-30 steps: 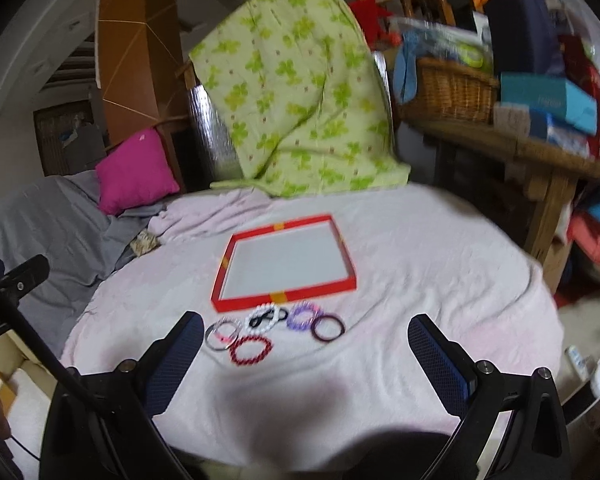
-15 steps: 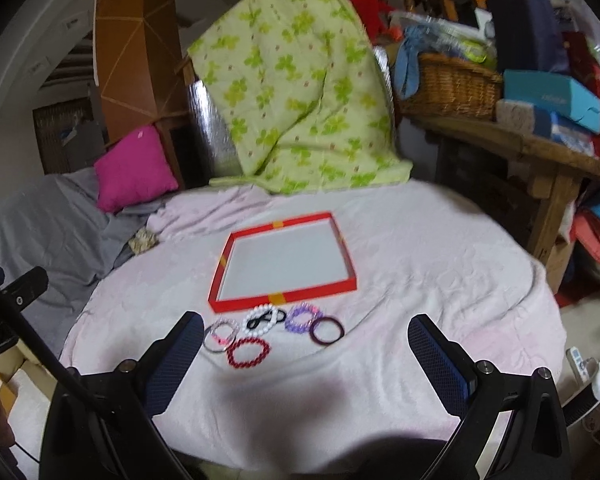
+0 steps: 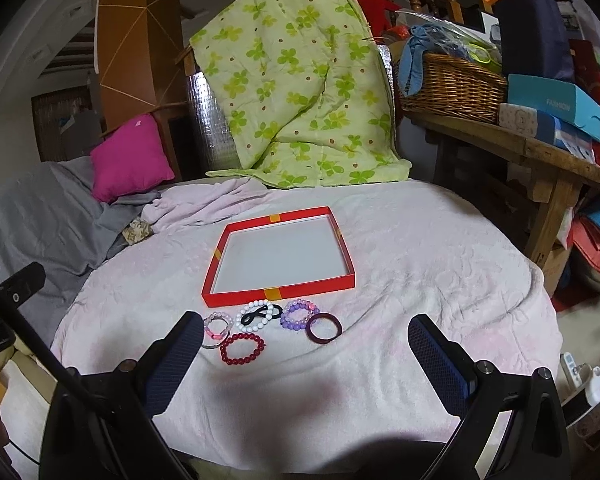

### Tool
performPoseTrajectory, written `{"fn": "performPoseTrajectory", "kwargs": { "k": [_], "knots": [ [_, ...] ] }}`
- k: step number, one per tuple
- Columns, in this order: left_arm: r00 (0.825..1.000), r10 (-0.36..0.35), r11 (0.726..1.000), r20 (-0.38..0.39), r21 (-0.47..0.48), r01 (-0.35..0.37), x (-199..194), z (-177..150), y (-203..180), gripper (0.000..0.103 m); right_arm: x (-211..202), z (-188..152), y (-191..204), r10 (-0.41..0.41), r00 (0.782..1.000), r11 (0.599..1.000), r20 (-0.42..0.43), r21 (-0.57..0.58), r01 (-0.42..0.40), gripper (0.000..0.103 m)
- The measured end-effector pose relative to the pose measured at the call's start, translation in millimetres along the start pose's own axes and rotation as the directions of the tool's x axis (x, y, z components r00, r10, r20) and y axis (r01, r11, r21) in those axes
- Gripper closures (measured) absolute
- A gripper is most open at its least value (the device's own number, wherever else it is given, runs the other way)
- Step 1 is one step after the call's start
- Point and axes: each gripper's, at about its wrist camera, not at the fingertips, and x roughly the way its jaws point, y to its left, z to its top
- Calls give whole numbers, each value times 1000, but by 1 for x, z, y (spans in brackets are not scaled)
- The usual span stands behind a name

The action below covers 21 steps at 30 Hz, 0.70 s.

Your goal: Organize jewelry

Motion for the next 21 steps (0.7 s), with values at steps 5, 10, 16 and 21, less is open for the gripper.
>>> {"fn": "performPoseTrajectory", "kwargs": {
  "k": [5,10,16,21],
  "knots": [
    [1000,-2,1000,-2,4,2,1,-2,0,0,-1,-1,3,0,1000,1000,-2,-11,0,0],
    [1000,-3,1000,-12,8,3,5,-4,-2,0,5,0,1,4,1000,1000,-16,-8,-4,0],
    [999,-8,1000,-34,14,8,23,-4,-7,0,23,0,-1,7,999,1000,-43,-10,-7,0],
    [998,-24,1000,-58,11,25,54,-8,-9,0,51,1,-12,38,996,999,-78,4,-38,0]
  ]
}}
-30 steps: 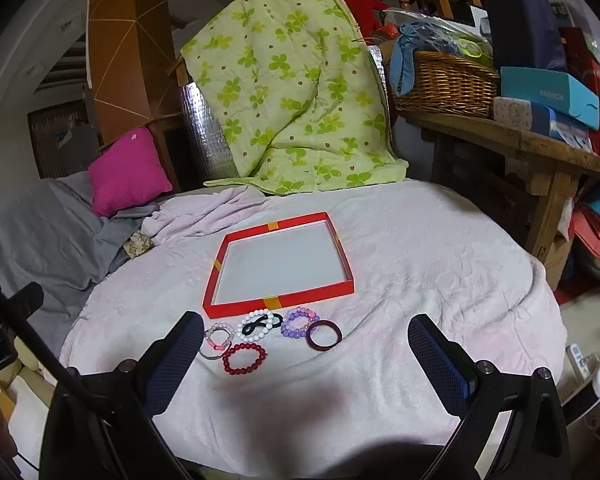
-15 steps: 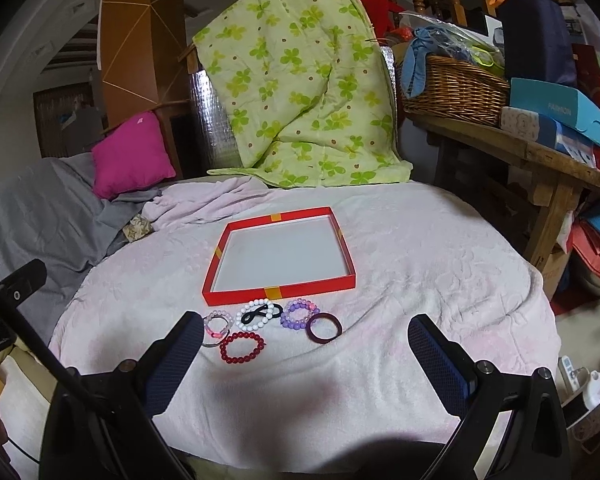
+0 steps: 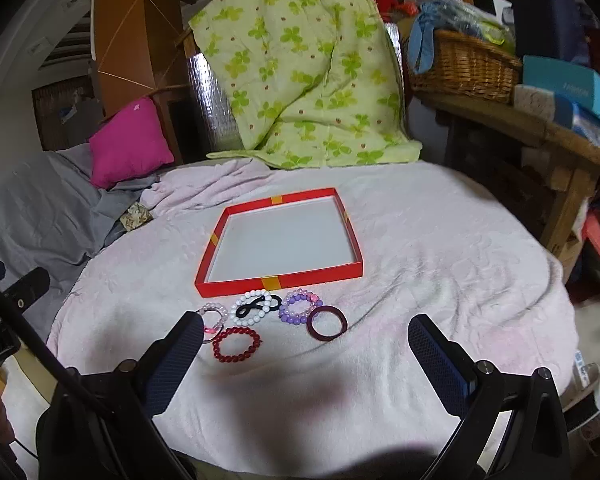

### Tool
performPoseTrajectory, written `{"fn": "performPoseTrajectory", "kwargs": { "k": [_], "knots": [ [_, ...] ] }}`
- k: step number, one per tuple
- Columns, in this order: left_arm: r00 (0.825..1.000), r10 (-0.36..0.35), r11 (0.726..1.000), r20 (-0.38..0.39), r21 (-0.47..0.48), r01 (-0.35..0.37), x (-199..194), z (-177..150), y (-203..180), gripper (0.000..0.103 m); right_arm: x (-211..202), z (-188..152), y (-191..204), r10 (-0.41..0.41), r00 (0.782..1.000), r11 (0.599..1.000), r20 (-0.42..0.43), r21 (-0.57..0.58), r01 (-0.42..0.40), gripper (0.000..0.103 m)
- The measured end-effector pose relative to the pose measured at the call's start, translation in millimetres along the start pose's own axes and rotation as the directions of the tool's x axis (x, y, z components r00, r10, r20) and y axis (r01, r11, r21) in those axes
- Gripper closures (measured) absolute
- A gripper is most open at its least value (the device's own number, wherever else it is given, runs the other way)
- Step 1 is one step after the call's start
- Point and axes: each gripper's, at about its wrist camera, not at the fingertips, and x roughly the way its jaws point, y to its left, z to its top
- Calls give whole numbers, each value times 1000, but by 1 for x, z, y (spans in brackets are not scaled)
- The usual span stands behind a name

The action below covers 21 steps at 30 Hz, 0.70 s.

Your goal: Organize jewelry

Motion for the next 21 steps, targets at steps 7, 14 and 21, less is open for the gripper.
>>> {"fn": "performPoseTrajectory", "kwargs": {
  "k": [7,14,21],
  "knots": [
    [974,-169,986,-153,-38,165,95,-21,3,0,75,-2,-49,60,984,998,-169,19,-57,0],
    [949,-206,979,-239,-45,201,170,-49,-3,0,117,-20,-66,63,966,998,-249,21,-59,10],
    [901,-244,970,-358,-70,234,199,-57,-12,0,157,-18,-38,61,945,994,-322,-72,-88,39]
  ]
}}
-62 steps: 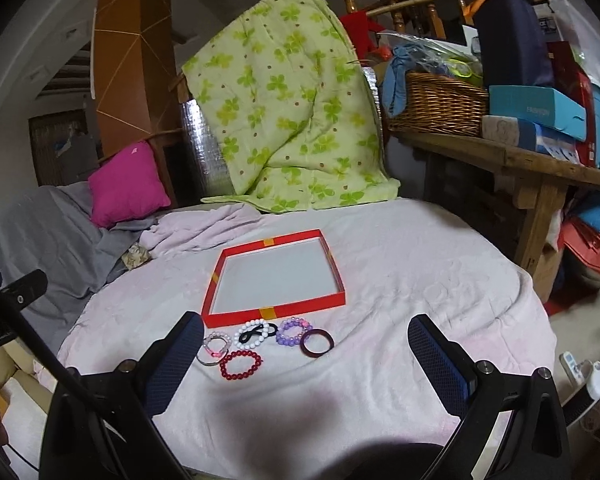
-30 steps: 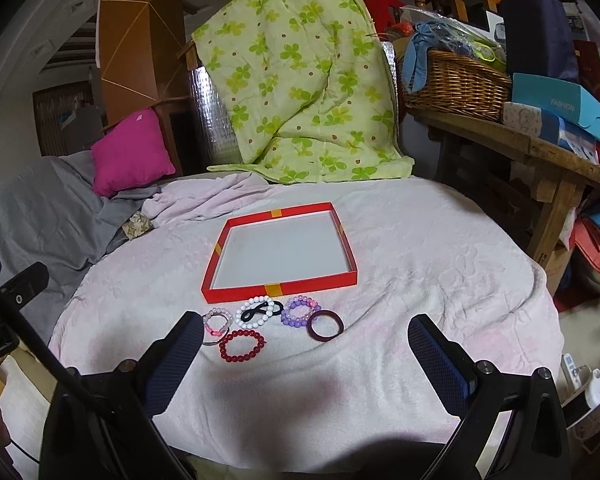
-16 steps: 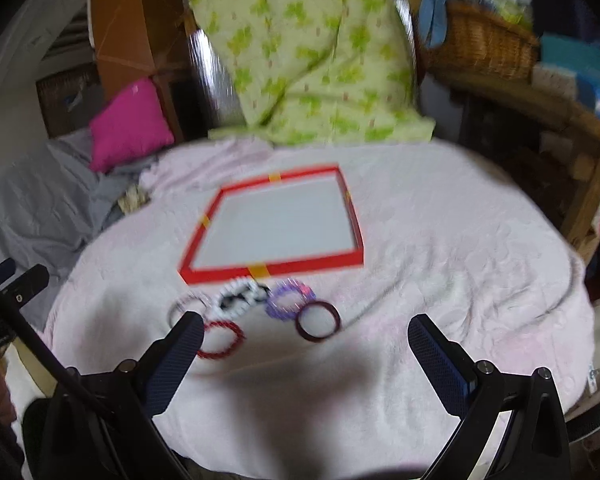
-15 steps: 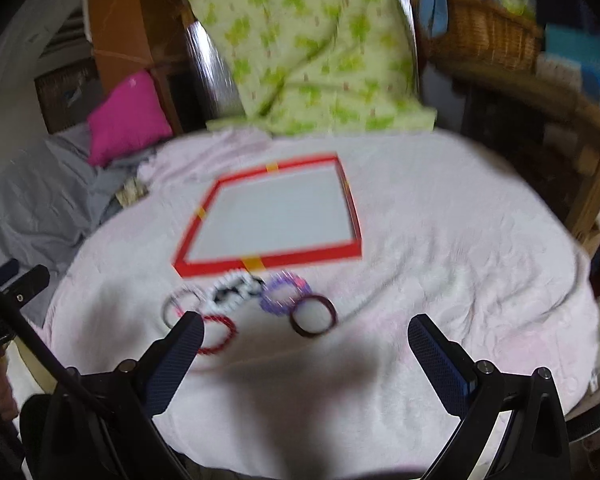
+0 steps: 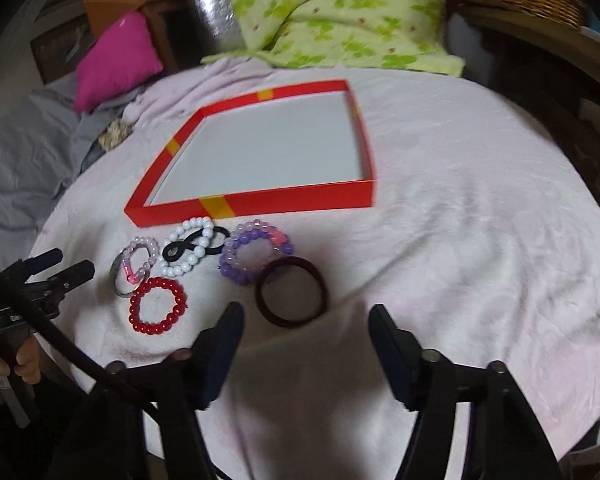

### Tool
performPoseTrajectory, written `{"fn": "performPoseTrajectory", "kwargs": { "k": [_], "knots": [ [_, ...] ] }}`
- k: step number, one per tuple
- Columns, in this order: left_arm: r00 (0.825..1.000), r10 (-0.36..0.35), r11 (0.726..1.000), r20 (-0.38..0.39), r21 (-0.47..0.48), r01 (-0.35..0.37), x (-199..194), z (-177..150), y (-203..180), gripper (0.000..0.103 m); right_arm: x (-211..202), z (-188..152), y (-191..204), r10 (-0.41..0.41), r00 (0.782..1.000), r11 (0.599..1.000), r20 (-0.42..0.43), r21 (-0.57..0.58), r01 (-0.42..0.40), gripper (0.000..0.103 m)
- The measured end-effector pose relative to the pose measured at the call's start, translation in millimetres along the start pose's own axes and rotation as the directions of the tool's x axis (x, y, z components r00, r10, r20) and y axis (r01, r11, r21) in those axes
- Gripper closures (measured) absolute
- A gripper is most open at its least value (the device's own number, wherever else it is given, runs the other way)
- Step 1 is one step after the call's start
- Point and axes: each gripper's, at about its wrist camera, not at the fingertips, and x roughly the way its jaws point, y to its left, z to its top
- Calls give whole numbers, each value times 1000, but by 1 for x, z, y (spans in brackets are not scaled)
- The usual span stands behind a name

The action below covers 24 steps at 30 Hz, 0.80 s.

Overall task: Organize jewelry
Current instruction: 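Grasp the clear pink beaded bracelet with the left tool while the right tool grasps the maroon ring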

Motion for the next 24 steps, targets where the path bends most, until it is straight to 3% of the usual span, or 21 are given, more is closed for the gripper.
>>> {"fn": "performPoseTrajectory", "kwargs": {
  "k": [3,6,8,10,12,15,17,24],
  "knots": [
    [999,6,1000,-33,23,-5,9,0,-5,1,13,8,7,-44,999,999,-11,-31,43,48],
    [998,-25,999,-58,24,27,15,1,-9,16,31,14,6,-66,996,997,-61,-34,64,59],
    [996,-48,999,-71,10,49,20,6,-7,32,45,15,0,-81,991,997,-108,-22,79,69],
    [993,-87,996,-76,-2,87,24,9,-7,41,45,16,-2,-86,992,996,-92,-22,84,77],
    [991,-115,993,-71,3,115,26,14,-10,44,45,15,-1,-82,993,997,-84,-23,80,89],
    [991,-121,992,-65,39,124,30,20,-19,55,43,14,1,-93,993,995,-68,-34,91,95],
    [988,-132,989,-78,52,136,35,21,-22,70,42,14,1,-88,994,996,-60,-31,86,95],
    [987,-142,985,-74,84,148,43,26,-29,93,33,13,-2,-47,998,999,-51,10,47,95]
  ]
}}
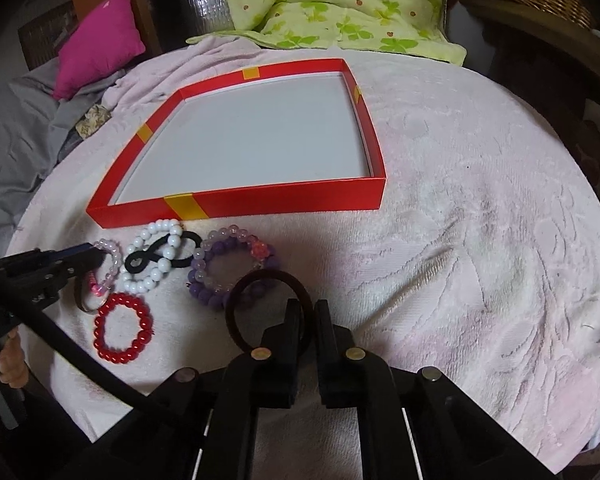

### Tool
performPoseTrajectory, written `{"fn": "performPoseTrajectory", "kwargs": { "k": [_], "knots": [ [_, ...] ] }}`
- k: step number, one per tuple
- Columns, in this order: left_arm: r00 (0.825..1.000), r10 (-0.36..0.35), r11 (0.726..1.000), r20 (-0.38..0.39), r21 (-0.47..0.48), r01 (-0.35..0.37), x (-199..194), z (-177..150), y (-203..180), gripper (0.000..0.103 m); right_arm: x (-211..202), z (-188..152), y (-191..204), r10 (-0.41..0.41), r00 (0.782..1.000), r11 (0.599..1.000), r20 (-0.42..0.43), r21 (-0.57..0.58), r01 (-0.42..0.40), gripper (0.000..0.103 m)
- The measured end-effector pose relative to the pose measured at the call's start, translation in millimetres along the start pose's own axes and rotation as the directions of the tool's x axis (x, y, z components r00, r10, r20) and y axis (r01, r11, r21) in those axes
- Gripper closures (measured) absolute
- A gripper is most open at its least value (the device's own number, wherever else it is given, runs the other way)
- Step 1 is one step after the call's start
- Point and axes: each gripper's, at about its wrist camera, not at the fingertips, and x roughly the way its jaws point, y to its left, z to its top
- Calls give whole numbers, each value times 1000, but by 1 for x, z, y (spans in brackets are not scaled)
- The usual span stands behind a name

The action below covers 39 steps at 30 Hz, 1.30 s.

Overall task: Organize jewelry
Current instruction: 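Grasp the clear pink beaded bracelet with the left tool while the right tool grasps the maroon ring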

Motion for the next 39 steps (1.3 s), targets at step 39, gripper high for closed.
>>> {"fn": "performPoseTrajectory", "kwargs": {
  "k": [39],
  "knots": [
    [1000,-10,997,19,75,9,-3,-2,-7,95,-24,10,-28,181,976,964,118,177,-200,95]
  ]
}}
